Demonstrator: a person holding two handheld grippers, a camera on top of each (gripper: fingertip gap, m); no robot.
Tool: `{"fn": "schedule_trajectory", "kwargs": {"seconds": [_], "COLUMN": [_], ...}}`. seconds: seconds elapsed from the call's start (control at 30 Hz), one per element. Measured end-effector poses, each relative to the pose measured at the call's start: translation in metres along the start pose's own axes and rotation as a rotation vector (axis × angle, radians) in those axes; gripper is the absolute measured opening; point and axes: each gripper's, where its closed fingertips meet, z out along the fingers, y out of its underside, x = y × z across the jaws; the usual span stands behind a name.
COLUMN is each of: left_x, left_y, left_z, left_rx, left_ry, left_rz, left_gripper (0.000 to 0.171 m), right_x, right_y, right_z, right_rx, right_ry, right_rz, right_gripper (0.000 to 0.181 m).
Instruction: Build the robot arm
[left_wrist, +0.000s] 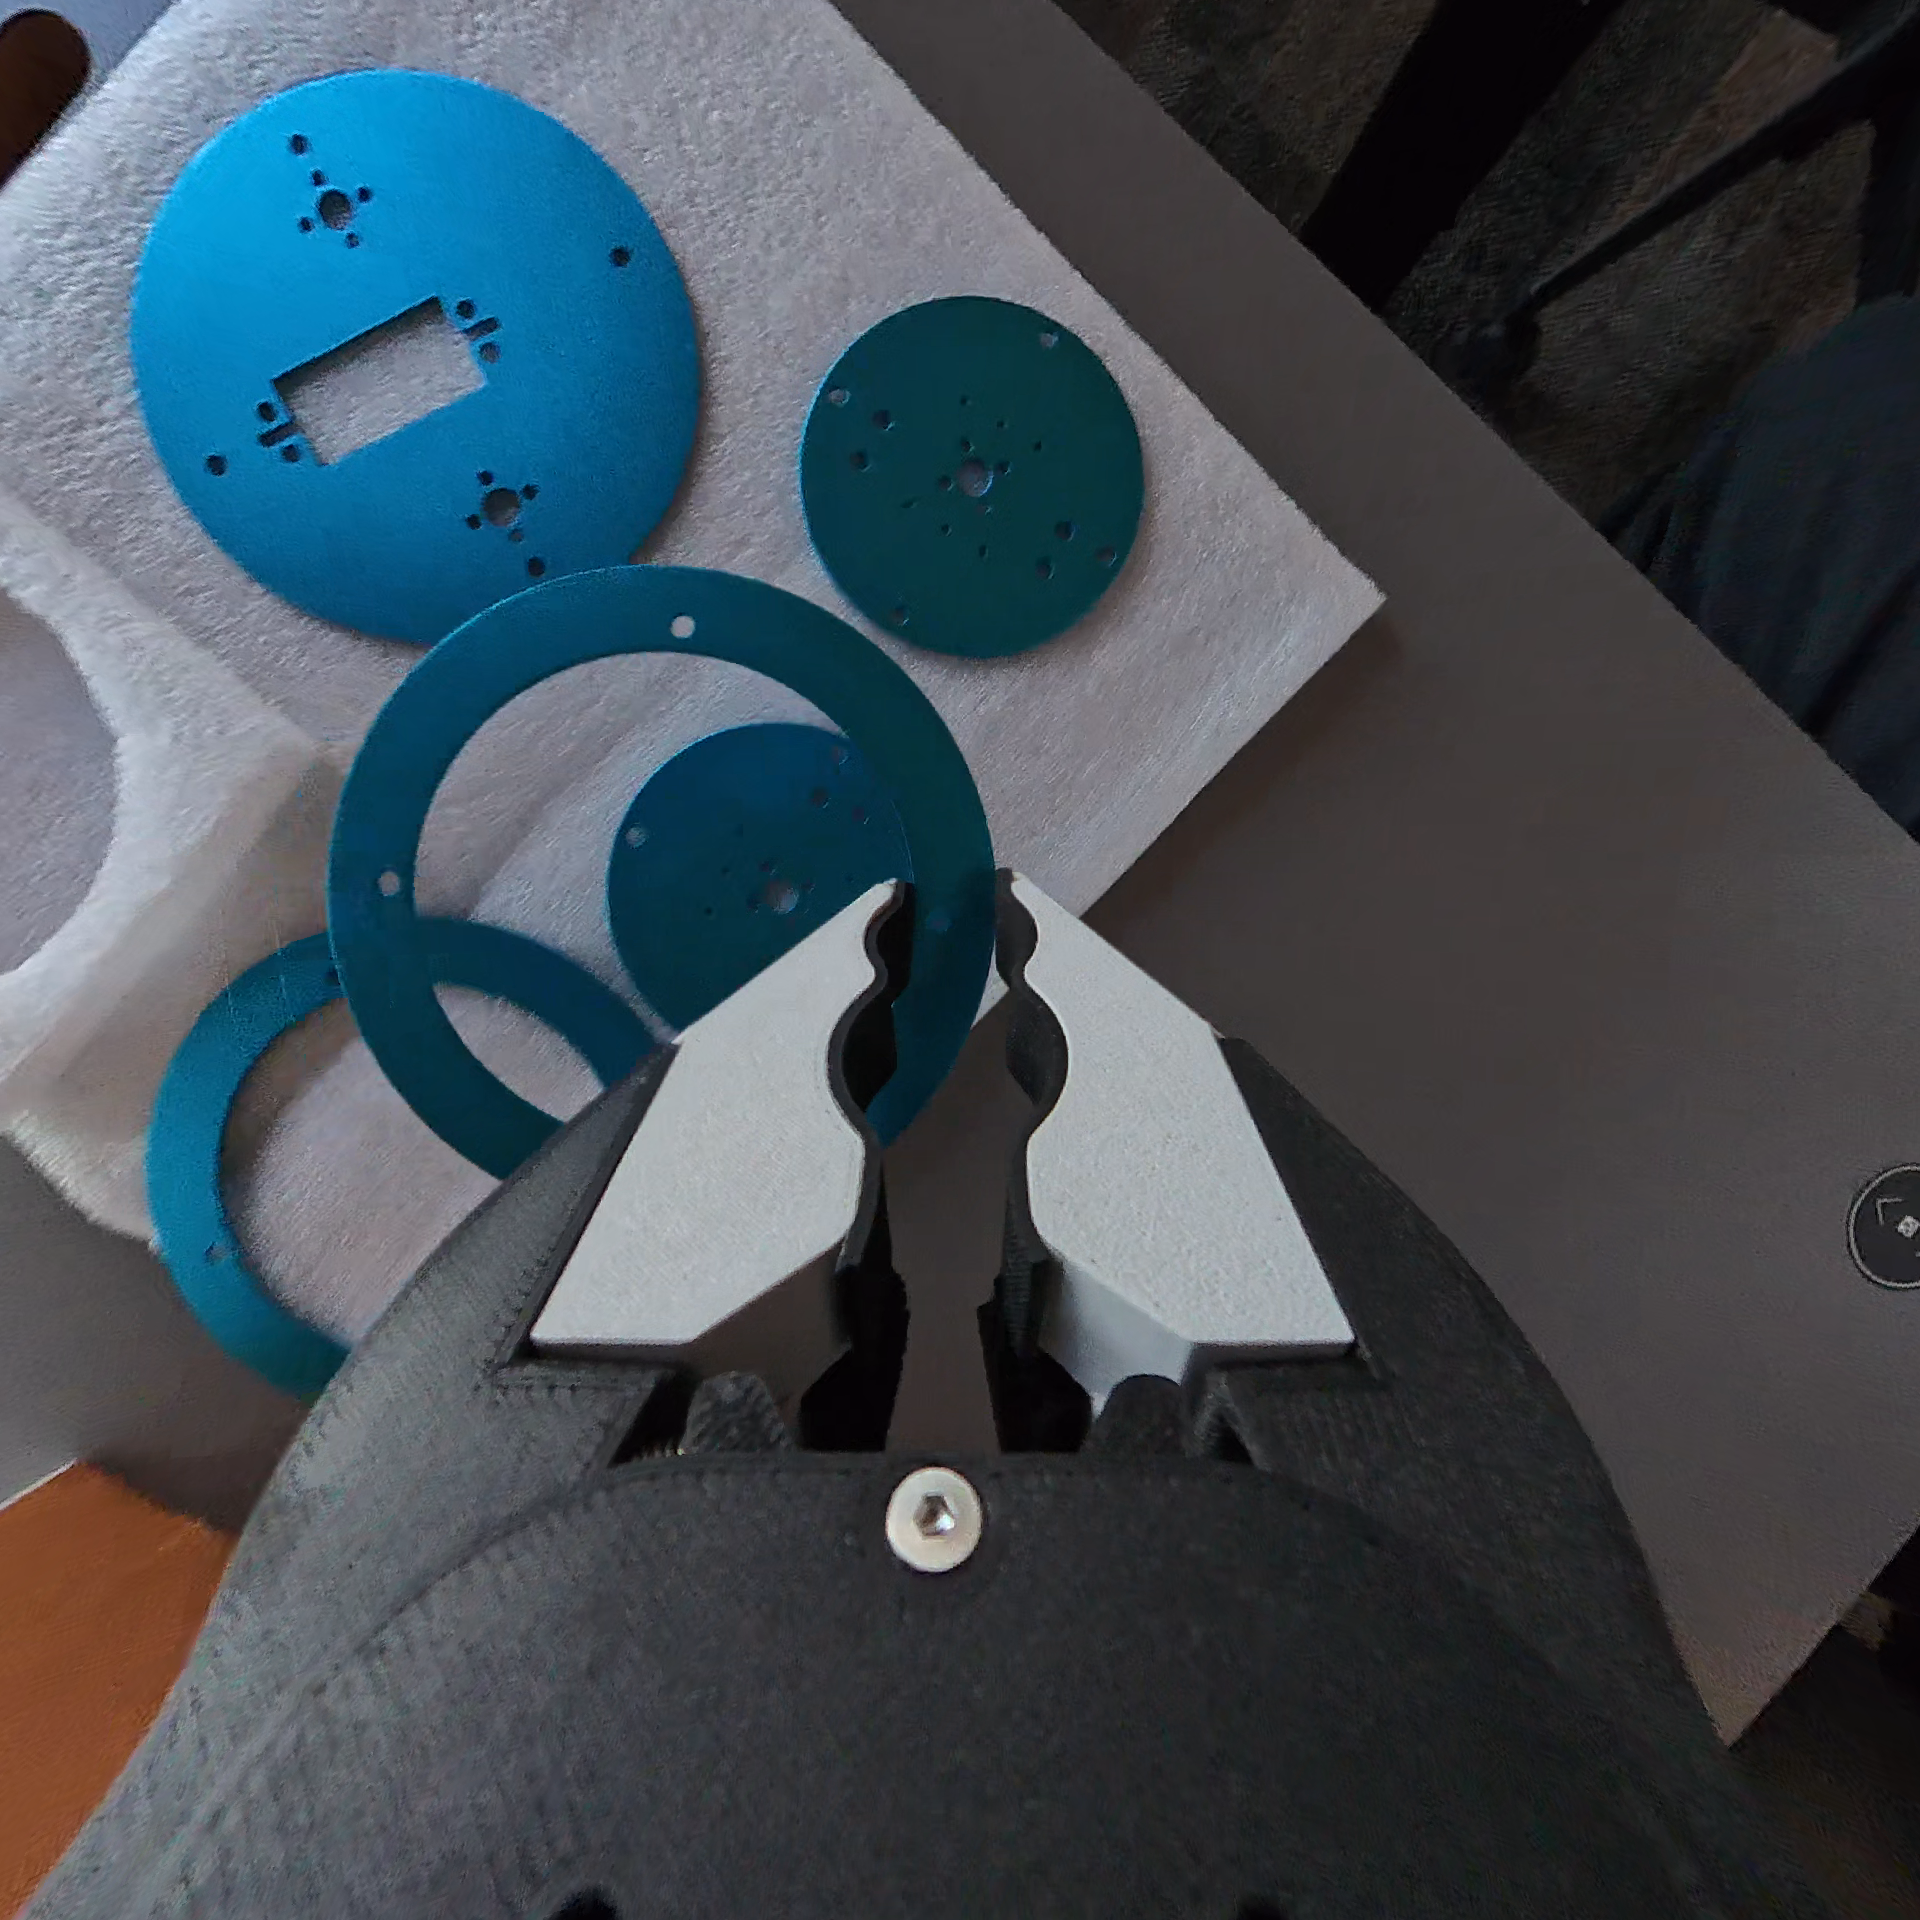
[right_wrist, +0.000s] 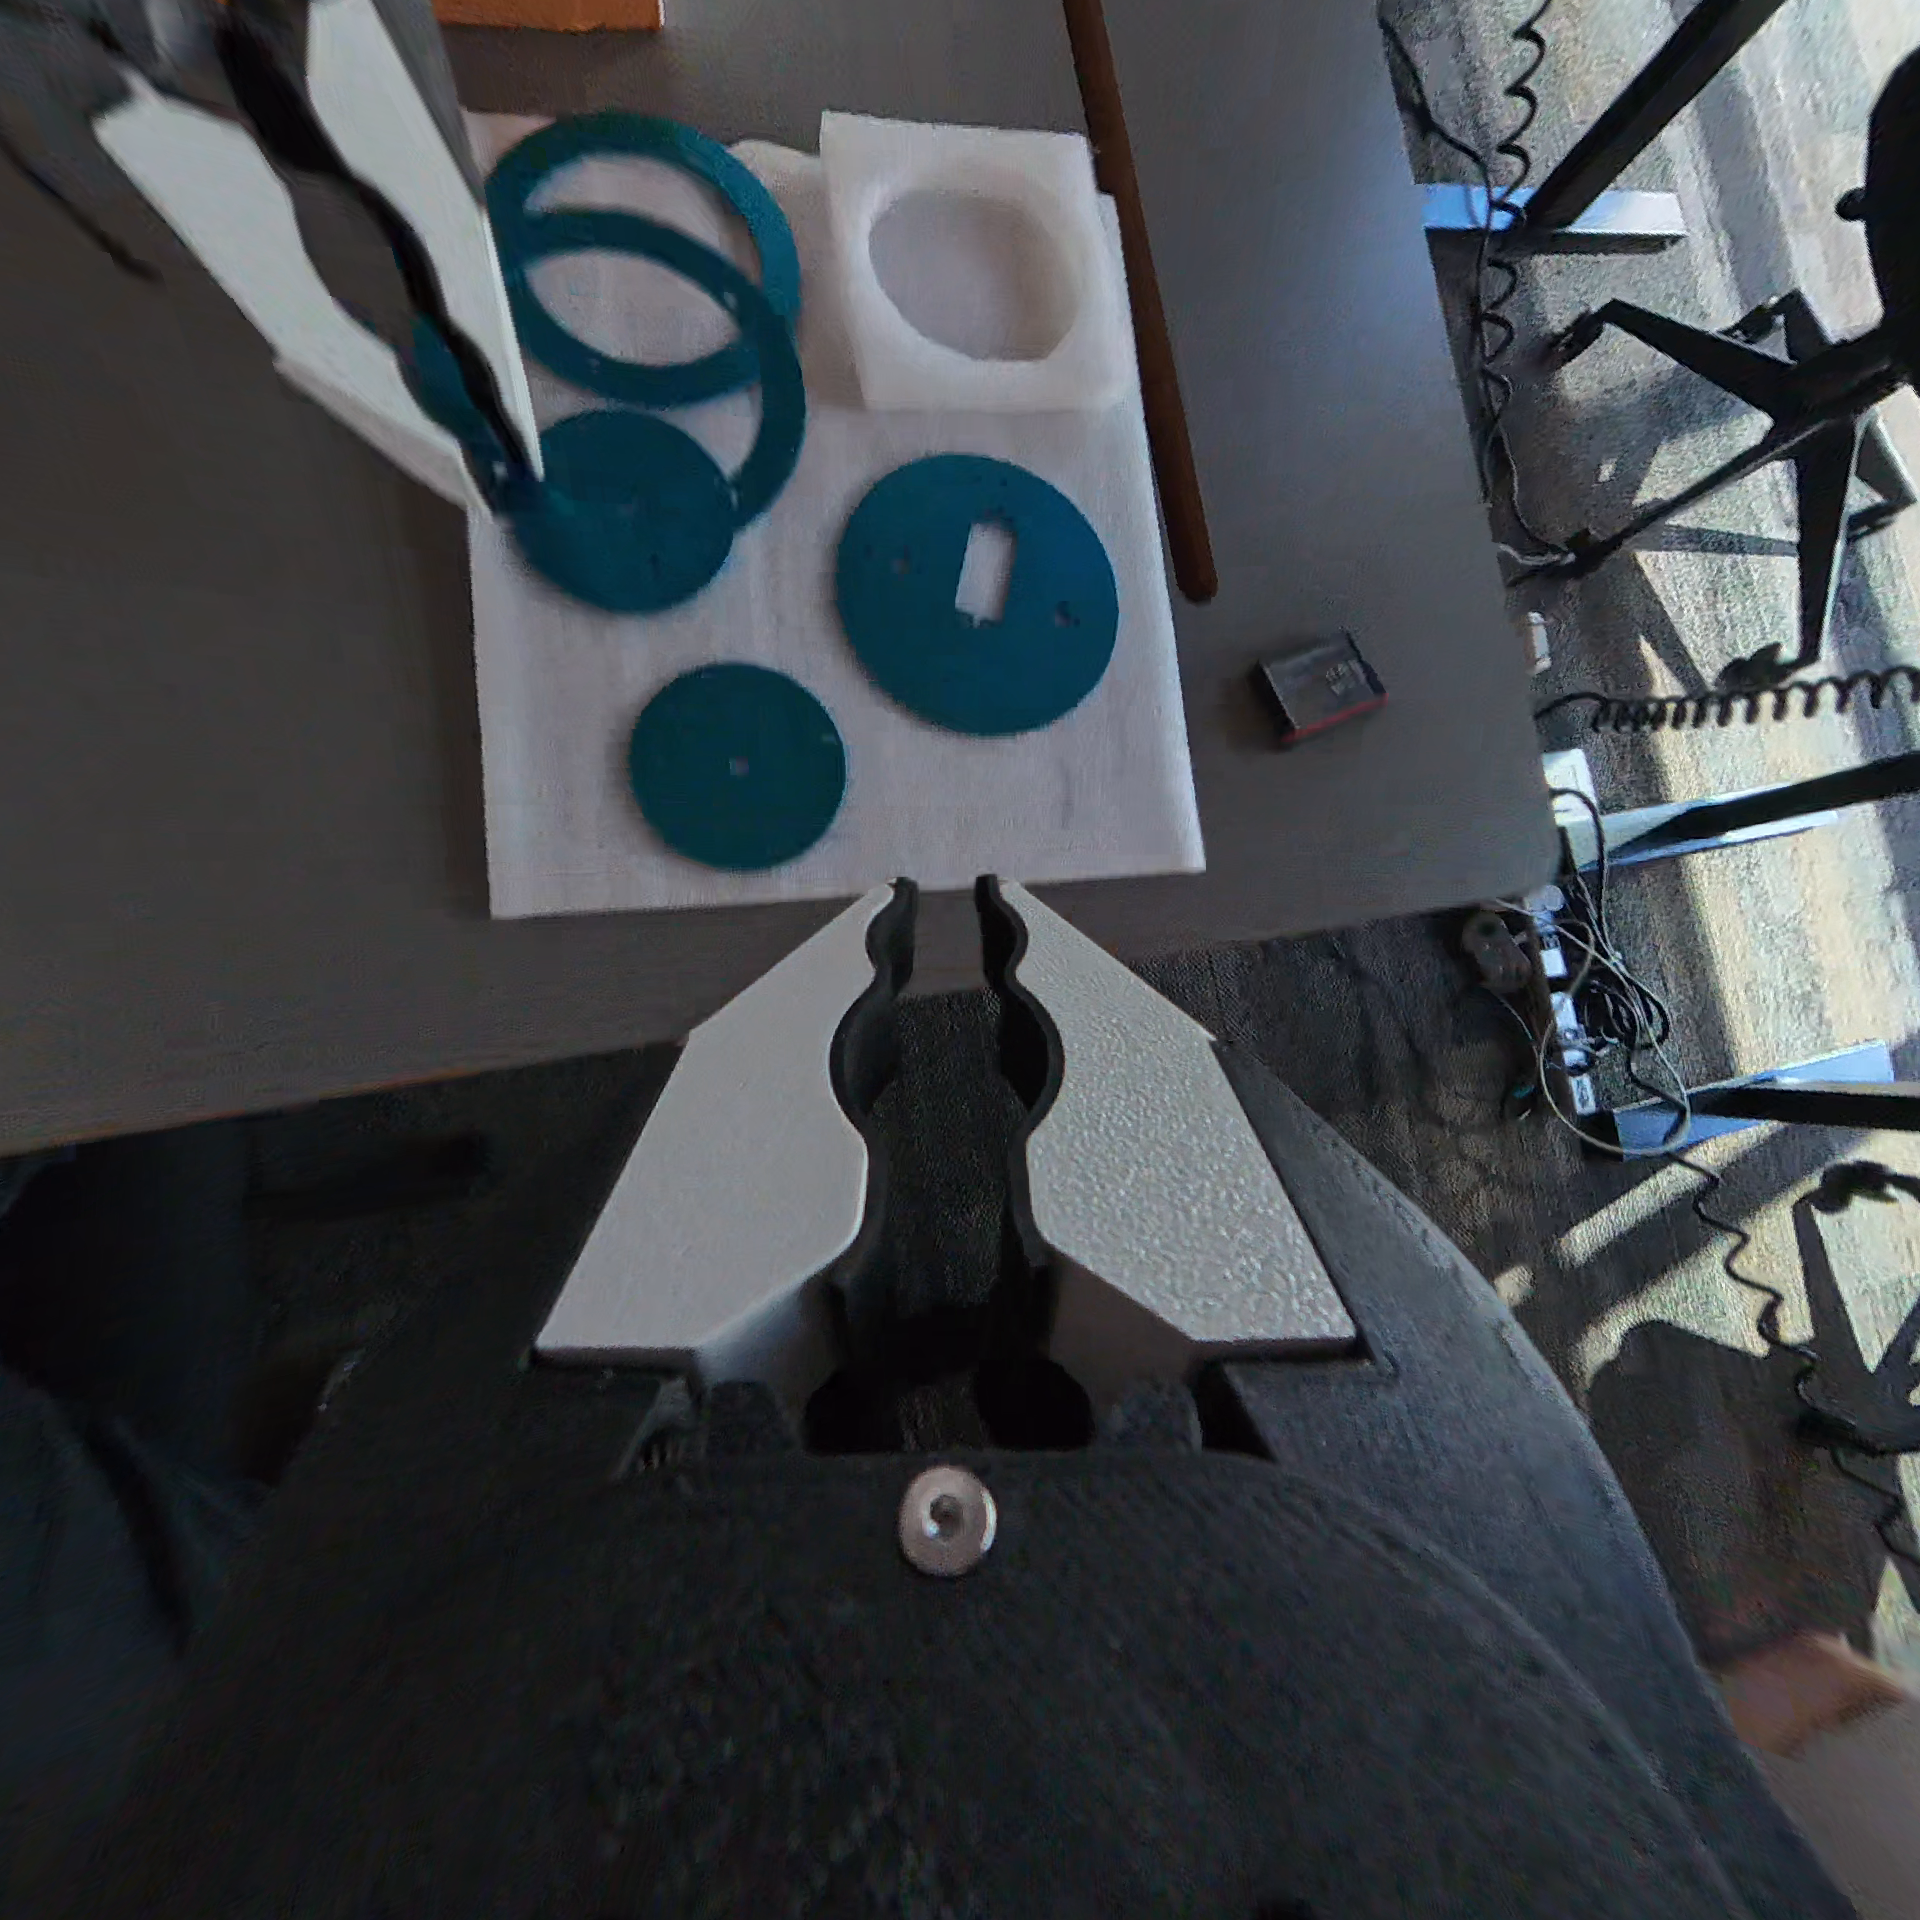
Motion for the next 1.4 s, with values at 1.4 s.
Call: {"fn": "schedule_trajectory", "kwargs": {"seconds": [1.4], "left_x": [-0.072], "left_y": [-0.001], "left_z": [-0.065], "left_rx": [0.048], "left_ry": [-0.257], "left_rz": [-0.018], "left_gripper": [0.014], "right_x": [0.028], "right_y": [-0.101], "right_z": [0.113], "right_rx": [-0.105], "right_ry": [0.064], "right_rz": [-0.176], "right_gripper": [0.017]}}
